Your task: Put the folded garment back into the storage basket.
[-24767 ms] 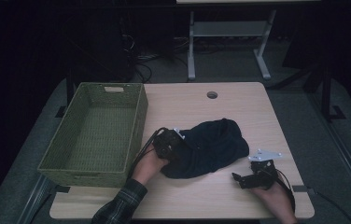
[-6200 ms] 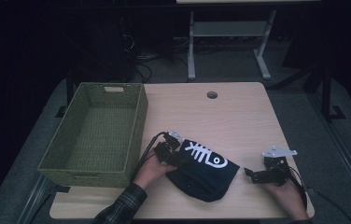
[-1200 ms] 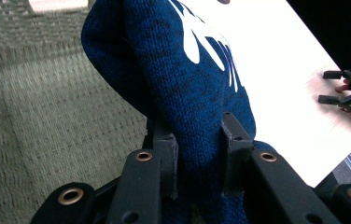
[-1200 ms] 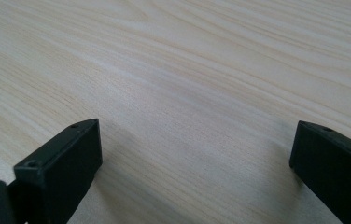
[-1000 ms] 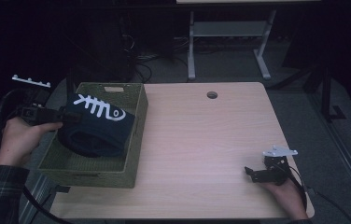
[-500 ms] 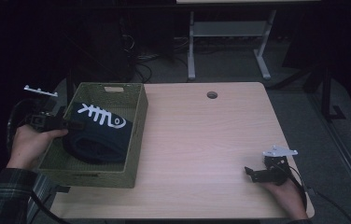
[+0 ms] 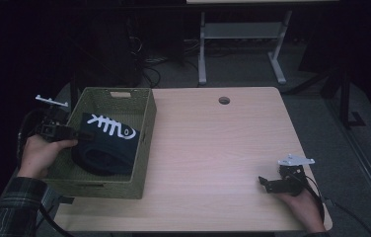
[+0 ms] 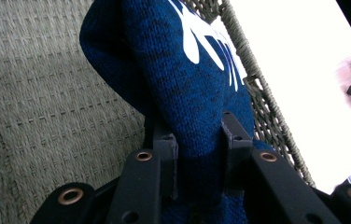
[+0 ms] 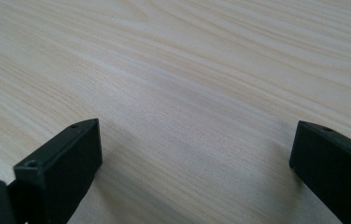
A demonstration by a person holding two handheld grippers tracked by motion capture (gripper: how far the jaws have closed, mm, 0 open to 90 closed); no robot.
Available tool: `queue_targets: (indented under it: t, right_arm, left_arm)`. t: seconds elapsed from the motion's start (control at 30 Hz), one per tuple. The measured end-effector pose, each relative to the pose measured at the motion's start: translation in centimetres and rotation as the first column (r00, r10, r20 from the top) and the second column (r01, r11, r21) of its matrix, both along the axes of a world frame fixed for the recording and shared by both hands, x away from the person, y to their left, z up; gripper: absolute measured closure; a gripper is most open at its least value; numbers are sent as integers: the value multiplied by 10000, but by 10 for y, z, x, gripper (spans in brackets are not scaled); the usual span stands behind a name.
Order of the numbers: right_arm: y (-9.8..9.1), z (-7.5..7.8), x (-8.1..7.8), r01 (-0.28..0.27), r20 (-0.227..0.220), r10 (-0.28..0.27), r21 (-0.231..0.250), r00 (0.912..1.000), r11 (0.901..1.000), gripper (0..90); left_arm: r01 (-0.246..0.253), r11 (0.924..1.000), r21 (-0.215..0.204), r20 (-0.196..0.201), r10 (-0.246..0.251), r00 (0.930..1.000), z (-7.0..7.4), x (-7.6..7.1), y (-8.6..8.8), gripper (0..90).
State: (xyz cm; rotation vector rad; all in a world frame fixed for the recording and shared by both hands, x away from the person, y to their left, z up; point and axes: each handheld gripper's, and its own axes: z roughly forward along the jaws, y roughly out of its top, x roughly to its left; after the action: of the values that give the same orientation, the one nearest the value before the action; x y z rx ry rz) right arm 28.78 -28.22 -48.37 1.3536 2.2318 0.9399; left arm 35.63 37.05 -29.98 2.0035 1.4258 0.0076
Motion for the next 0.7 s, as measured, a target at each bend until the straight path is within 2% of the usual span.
queue_targets:
  t: [0.3,0.43,0.57,0.7]
  right_arm:
    - [0,0,0,19,3,-19,5,10000,10000,20]
    - [0,0,0,30,1,-30,6,10000,10000,20]
    - [0,0,0,31,4,-31,4,10000,10000,20]
    - [0,0,0,23,-3,-23,3,10000,10000,20]
  left_arm:
    - [-84,9998,-194,-195,80,9998,-16,4,7,728]
    - [-2,9999,-152,-386,-4,9993,-26,7,6,727]
    - [17,9999,-120,-413,-22,9991,-32,11,4,723]
    - [7,9996,295,-317,2,9995,-35,13,3,704]
